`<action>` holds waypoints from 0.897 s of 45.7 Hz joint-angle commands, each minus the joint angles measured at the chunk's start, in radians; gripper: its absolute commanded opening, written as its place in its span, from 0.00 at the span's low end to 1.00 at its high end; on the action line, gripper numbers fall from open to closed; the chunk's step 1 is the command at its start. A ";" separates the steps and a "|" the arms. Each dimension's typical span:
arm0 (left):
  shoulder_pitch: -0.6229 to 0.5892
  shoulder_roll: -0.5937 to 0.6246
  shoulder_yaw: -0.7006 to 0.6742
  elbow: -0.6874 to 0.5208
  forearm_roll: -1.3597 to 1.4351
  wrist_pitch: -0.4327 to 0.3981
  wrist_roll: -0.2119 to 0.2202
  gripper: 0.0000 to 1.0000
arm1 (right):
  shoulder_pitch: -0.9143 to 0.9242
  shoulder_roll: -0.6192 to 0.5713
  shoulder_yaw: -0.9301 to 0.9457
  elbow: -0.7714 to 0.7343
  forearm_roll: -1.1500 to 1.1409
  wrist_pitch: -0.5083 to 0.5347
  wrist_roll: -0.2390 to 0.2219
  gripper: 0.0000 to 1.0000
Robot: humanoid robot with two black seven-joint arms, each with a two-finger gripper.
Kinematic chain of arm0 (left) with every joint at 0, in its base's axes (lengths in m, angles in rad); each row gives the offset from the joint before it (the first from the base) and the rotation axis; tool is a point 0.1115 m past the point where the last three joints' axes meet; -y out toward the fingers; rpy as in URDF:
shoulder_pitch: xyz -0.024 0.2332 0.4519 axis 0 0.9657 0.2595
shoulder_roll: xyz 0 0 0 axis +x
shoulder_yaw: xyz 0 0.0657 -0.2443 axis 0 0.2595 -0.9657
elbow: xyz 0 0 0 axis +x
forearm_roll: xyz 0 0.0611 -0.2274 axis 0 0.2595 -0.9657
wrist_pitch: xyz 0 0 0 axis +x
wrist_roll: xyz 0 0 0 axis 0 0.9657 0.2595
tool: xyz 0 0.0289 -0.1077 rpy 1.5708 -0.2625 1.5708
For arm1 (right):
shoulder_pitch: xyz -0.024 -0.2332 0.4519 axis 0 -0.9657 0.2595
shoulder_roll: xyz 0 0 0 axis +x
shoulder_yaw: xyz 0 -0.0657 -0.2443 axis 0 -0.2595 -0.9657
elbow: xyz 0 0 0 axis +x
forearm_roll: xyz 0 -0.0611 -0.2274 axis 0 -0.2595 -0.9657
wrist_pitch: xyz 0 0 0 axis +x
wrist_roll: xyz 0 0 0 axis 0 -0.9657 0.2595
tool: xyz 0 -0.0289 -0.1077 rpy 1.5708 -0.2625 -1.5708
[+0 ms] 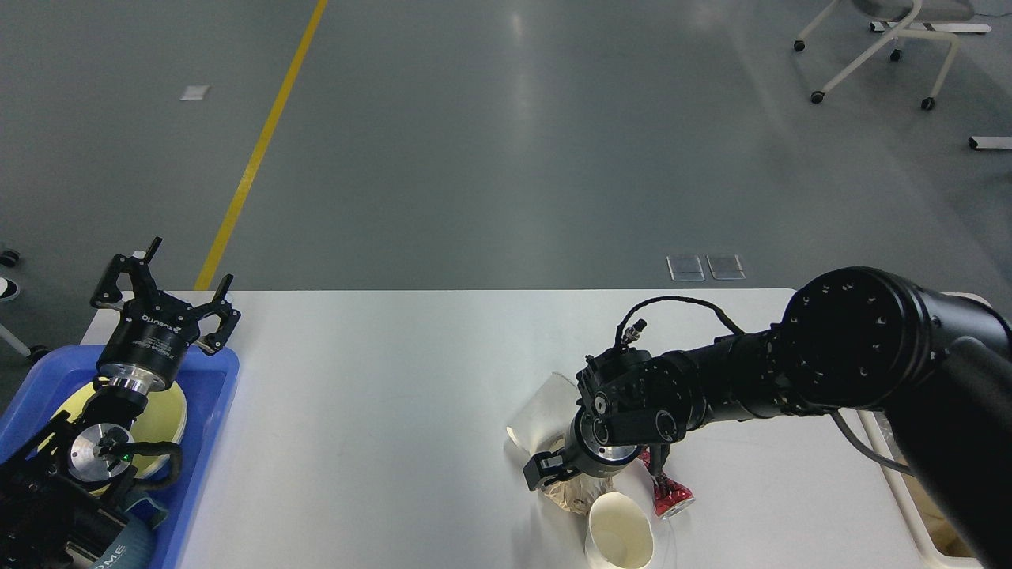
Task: Tidy desktop
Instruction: 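Move the right gripper to the brown paper scrap and grasp it, then carry the brown paper scrap with the right gripper into the bin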
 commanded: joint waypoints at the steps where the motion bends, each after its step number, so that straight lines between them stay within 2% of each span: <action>1: 0.000 0.000 0.000 0.000 0.000 0.000 0.000 0.96 | -0.014 0.001 -0.001 0.000 -0.004 -0.025 0.000 0.91; 3: 0.000 0.000 0.000 0.000 0.000 0.000 0.000 0.96 | -0.014 0.001 -0.001 0.000 -0.004 -0.037 0.000 0.89; 5: 0.000 0.000 0.000 0.000 0.000 0.000 0.000 0.96 | -0.014 0.001 -0.001 0.000 -0.004 -0.046 0.000 0.83; 9: 0.000 0.000 0.000 0.000 0.000 0.000 0.000 0.96 | -0.014 -0.001 -0.003 0.000 -0.004 -0.055 0.000 0.77; 12: 0.000 0.000 0.000 0.000 0.000 0.000 0.000 0.96 | -0.017 -0.001 -0.015 0.000 -0.004 -0.057 0.000 0.64; 20: 0.000 0.000 0.000 0.000 0.000 0.000 -0.002 0.96 | -0.017 -0.001 -0.031 0.002 0.001 -0.055 0.000 0.23; 28: 0.000 0.000 0.000 0.000 0.000 0.000 0.000 0.96 | -0.015 -0.010 -0.032 0.005 0.010 -0.055 0.000 0.01; 41: 0.000 0.000 0.000 0.000 0.000 0.000 0.000 0.96 | -0.001 -0.012 -0.032 0.012 0.031 -0.046 0.000 0.00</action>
